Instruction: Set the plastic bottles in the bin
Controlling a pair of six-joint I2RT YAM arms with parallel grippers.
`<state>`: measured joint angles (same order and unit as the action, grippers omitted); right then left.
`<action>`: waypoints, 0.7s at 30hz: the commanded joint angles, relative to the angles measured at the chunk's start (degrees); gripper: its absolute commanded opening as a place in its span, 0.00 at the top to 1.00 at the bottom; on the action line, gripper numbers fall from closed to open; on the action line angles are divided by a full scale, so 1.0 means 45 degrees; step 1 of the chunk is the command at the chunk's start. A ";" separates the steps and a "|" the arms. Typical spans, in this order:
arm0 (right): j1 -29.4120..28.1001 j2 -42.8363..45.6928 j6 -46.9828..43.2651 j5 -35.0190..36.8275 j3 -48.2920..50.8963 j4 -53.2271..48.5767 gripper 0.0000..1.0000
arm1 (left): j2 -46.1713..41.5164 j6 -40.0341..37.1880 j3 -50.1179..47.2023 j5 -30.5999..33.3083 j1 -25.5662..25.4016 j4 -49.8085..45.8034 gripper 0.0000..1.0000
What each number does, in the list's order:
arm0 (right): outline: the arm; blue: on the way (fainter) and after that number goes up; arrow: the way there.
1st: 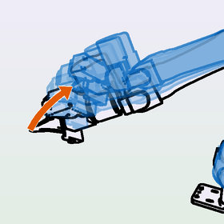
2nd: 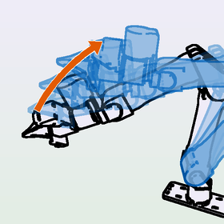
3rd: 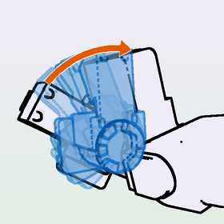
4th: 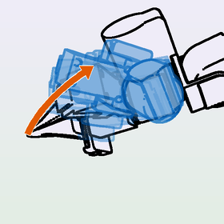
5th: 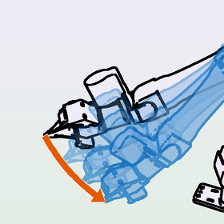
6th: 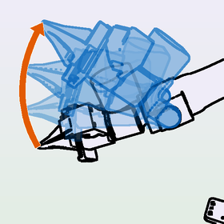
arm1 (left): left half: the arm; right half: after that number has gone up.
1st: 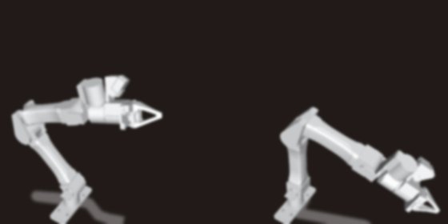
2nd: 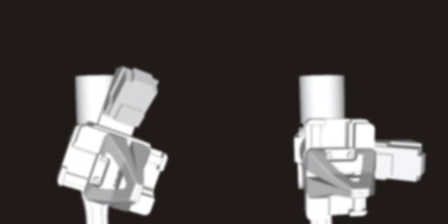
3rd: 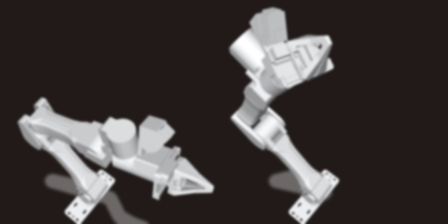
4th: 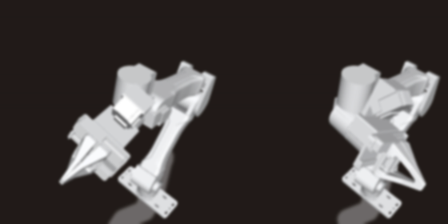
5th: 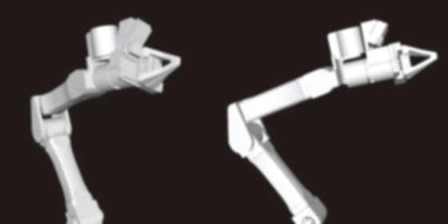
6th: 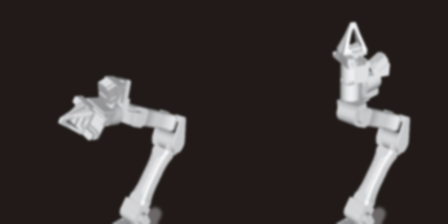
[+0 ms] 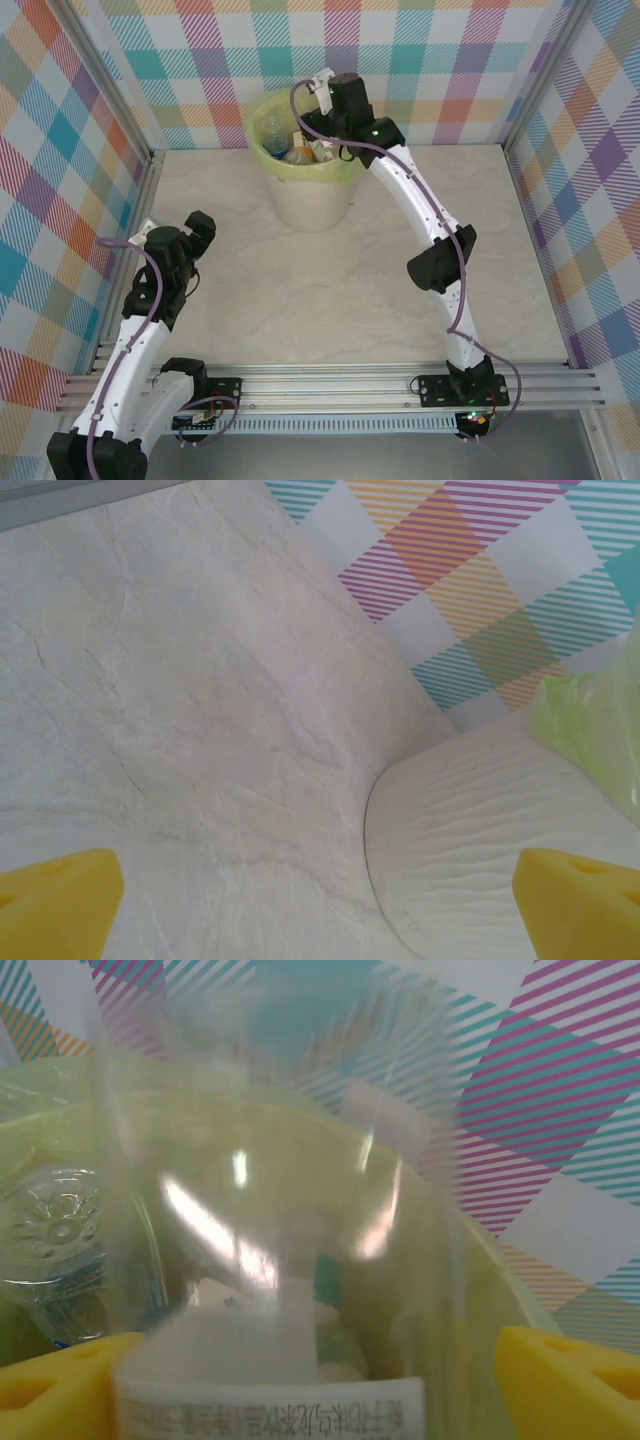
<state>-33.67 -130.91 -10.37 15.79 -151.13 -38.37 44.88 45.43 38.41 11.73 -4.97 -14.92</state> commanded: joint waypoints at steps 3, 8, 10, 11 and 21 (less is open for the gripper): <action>-0.0037 0.2288 0.0501 -0.0529 0.1306 0.0223 0.02 | 0.0273 -0.0091 -0.0219 -0.0248 0.0334 0.0323 0.00; -0.0037 0.4654 0.0701 -0.0354 0.4436 0.1573 0.00 | 0.0611 -0.0462 -0.0312 0.0290 0.0438 0.0581 0.00; -0.0037 0.5944 0.0809 -0.0214 0.6419 0.2381 0.00 | 0.0640 -0.0773 -0.0463 0.1040 0.0444 0.0779 0.00; -0.0042 0.6613 0.0872 -0.0125 0.7332 0.2834 0.00 | 0.0641 -0.0912 -0.0541 0.1421 0.0459 0.0873 0.00; 0.0363 1.3726 0.0167 0.1872 1.7744 0.8310 0.00 | 0.1153 -0.3901 -0.1910 0.4779 0.0551 0.3225 0.00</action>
<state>-33.32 -73.87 -8.40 20.03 -77.17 -10.20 49.30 34.54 31.48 26.70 -3.55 -6.55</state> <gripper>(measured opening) 0.996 0.999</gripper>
